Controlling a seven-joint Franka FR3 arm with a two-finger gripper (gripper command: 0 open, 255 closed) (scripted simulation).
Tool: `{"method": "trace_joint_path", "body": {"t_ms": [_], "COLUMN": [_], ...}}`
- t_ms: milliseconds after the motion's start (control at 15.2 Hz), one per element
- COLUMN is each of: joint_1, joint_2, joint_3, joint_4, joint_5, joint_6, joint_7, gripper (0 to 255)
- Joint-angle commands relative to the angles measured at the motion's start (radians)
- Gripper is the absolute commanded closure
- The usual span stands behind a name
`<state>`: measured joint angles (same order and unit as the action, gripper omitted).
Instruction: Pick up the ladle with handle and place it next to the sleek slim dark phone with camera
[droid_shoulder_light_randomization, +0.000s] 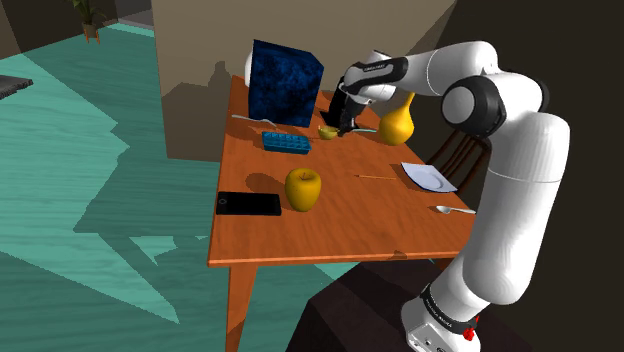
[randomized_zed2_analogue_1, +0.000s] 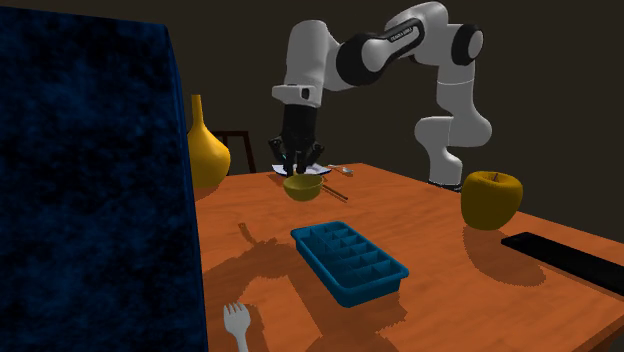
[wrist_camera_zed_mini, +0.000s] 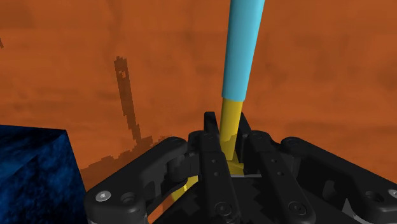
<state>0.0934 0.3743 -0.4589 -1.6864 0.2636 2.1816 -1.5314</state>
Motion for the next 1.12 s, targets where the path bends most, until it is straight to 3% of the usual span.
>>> {"method": "trace_joint_path", "body": {"t_ms": [0, 396, 1056], "joint_1": [0.001, 0.003, 0.186], "joint_2": [-0.007, -0.027, -0.129], "joint_3": [-0.003, -0.01, 0.036], "joint_4": [0.018, 0.067, -0.063], "joint_5": [-0.007, -0.023, -0.123], "joint_6": [-0.025, -0.091, -0.035], "joint_7": [0.007, 0.02, 0.268], "gripper": [255, 255, 255]}}
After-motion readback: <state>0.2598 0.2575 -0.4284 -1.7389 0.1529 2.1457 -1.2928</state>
